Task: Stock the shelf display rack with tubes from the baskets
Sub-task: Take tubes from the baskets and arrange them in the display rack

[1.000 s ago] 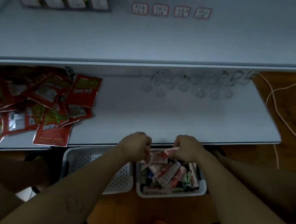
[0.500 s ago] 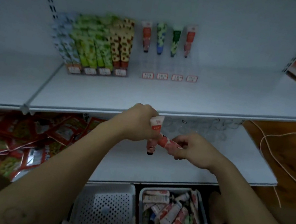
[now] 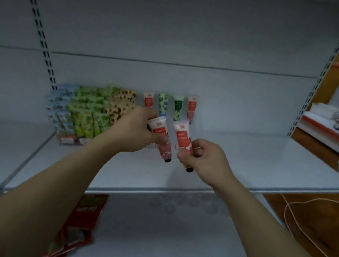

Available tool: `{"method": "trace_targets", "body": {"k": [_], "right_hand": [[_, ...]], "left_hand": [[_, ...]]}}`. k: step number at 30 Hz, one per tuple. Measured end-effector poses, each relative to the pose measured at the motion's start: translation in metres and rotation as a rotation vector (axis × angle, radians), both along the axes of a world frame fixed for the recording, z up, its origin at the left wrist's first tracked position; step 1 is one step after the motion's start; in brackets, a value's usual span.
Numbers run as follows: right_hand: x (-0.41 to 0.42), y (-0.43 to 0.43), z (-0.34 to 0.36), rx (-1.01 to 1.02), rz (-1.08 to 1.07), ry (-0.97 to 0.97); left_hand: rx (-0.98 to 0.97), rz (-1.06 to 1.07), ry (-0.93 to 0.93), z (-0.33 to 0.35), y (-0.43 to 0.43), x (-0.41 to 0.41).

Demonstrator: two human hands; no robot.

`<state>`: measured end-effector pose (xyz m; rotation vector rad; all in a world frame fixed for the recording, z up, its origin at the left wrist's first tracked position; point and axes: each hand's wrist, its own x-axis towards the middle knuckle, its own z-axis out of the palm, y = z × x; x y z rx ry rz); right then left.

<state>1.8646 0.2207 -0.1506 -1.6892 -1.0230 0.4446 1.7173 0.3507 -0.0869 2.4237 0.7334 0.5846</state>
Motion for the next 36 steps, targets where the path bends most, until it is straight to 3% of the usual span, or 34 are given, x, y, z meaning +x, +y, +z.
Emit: {"method": "trace_targets", "body": {"k": [12,22,26,36], "right_hand": [[0.075,0.061,0.059,0.030,-0.043,-0.186],[0.133,0.106,0.049,0.074,-0.166,-0.300],[0.137,0.119,0.045,0.113,-0.186,-0.304],[0.097,0.156,0.031,0.098,-0.106,-0.358]], "left_hand": [[0.134,0.175,0.053,0.024,0.059,0.041],[0.286,0.224,0.008,0.028,0.110,0.066],[0.292,0.273,0.038,0.023,0.128,0.069],[0.545,0.321,0.077,0.002,0.148,0.080]]}}
